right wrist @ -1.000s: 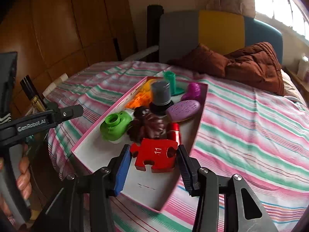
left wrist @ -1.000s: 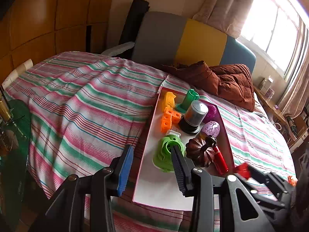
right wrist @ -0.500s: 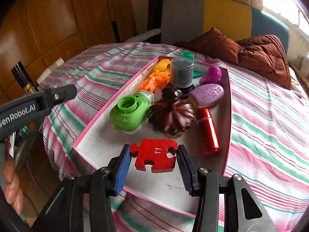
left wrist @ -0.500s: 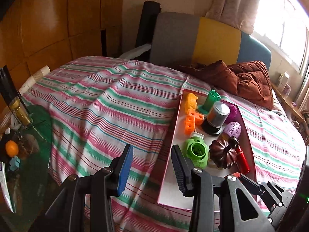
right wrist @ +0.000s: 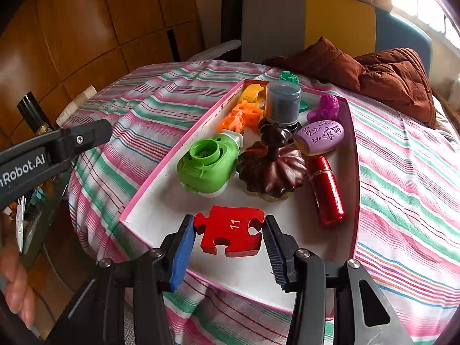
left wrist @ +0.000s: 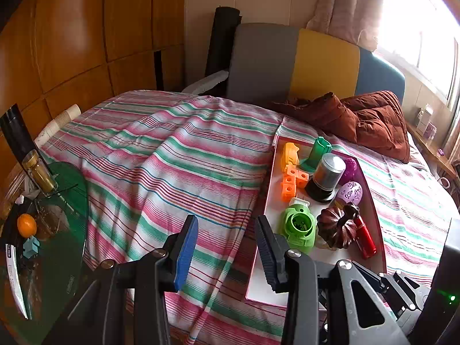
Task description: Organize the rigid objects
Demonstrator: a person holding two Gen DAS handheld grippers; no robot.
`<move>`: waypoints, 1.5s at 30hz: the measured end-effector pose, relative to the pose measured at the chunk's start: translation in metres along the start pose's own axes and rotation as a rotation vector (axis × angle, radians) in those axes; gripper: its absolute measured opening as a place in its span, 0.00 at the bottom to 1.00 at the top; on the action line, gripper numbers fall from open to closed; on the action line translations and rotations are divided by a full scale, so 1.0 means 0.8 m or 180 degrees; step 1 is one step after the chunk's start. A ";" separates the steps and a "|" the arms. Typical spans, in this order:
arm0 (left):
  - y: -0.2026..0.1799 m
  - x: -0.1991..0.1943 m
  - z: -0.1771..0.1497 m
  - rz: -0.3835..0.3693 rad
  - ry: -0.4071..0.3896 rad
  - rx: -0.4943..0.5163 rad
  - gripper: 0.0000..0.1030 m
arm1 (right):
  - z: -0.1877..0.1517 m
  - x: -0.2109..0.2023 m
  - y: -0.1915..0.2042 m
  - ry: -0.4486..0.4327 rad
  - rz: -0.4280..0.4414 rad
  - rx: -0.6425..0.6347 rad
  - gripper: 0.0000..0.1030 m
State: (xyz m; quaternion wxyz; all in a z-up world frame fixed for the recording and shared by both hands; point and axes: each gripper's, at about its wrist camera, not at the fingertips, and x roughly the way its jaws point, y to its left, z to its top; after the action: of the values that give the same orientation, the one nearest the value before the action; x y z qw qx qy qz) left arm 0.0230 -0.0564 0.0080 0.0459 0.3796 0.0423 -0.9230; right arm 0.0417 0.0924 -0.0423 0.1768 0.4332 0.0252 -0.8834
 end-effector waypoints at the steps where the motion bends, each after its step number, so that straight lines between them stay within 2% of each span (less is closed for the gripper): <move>1: 0.000 0.000 0.000 0.0001 -0.0002 -0.0001 0.40 | 0.000 0.000 0.001 0.0004 -0.0001 -0.0001 0.47; 15: 0.001 0.001 0.000 0.0012 0.0046 -0.0015 0.40 | -0.001 -0.003 -0.007 -0.0022 0.0020 0.0076 0.48; 19: -0.004 -0.003 0.000 -0.0010 0.0024 0.0011 0.40 | 0.000 -0.018 -0.018 -0.0136 -0.0065 0.0151 0.57; 22: -0.011 -0.007 -0.001 -0.0039 -0.0004 0.0076 0.40 | 0.001 -0.031 -0.032 -0.0212 -0.0172 0.0249 0.59; 29: -0.037 -0.013 -0.004 0.0066 0.0046 0.0332 0.40 | 0.008 -0.062 -0.068 -0.0369 -0.0578 0.0516 0.80; 32: -0.044 -0.020 -0.006 0.0073 -0.0007 0.0388 0.40 | 0.012 -0.073 -0.076 -0.0427 -0.0650 0.0552 0.87; 37: -0.056 -0.027 -0.010 0.0180 -0.0038 0.0488 0.40 | 0.017 -0.078 -0.071 -0.0445 -0.0739 0.0483 0.92; 45: -0.057 -0.020 -0.013 0.0320 0.0129 0.0527 0.40 | 0.023 -0.071 -0.059 -0.0282 -0.0757 0.0428 0.93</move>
State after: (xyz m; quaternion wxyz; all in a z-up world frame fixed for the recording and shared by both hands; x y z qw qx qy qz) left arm 0.0360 -0.0088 0.0138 0.0598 0.4023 -0.0522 -0.9121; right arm 0.0438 0.1493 0.0084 0.0424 0.3986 0.0093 -0.9161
